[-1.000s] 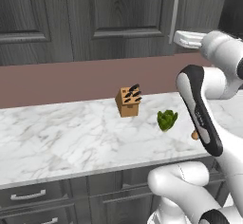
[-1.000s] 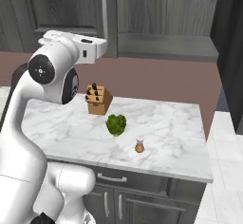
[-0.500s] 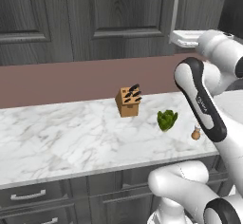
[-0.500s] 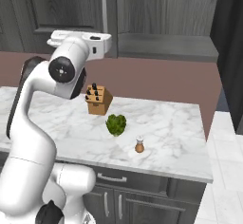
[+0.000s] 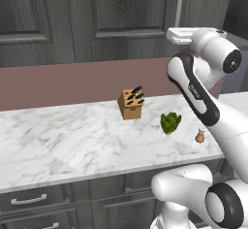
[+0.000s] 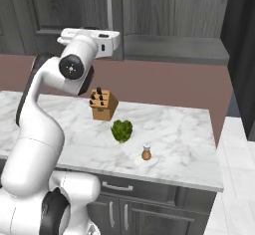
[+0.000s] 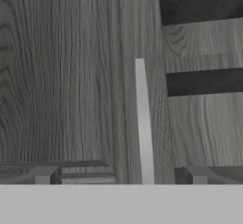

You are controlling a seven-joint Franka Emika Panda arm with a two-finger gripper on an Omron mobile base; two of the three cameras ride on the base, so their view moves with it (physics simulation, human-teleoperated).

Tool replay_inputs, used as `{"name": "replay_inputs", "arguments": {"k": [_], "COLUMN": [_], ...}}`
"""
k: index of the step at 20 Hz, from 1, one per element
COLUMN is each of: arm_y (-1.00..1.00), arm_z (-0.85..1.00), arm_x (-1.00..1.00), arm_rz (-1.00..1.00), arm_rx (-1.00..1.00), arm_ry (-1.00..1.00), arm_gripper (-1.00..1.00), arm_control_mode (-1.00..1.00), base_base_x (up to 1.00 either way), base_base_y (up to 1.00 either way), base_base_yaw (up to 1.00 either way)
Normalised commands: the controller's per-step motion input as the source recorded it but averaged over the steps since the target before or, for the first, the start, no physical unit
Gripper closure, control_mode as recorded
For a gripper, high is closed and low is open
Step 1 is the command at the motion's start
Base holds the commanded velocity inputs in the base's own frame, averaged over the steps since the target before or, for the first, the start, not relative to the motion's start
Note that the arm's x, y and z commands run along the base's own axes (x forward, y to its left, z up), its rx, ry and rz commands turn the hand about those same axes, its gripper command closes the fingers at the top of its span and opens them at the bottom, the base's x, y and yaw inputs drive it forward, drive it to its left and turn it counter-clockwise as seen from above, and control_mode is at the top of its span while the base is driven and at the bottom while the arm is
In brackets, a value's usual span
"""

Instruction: Pick the pan from the cabinet and place it on the stove. Then turn on the stove burner for the pan.

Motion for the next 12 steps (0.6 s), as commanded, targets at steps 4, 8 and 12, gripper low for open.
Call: {"name": "replay_inputs", "arguments": {"k": [4, 8, 12], "arm_y": [0.00, -0.02, -0.02], "arm_z": [-0.09, -0.04, 0.01], "arm_x": [0.29, 0.34, 0.38], "arm_rz": [0.00, 0.01, 0.00], "arm_rx": [0.00, 0.00, 0.00], "arm_ry": [-0.10, -0.15, -0.09], "arm_gripper": [-1.00, -1.00, -1.00], "arm_control_mode": [-1.00, -1.00, -1.00], "base_base_x": [0.00, 0.00, 0.00], "base_base_y": [0.00, 0.00, 0.00], "base_base_yaw": [0.00, 0.00, 0.00]}}
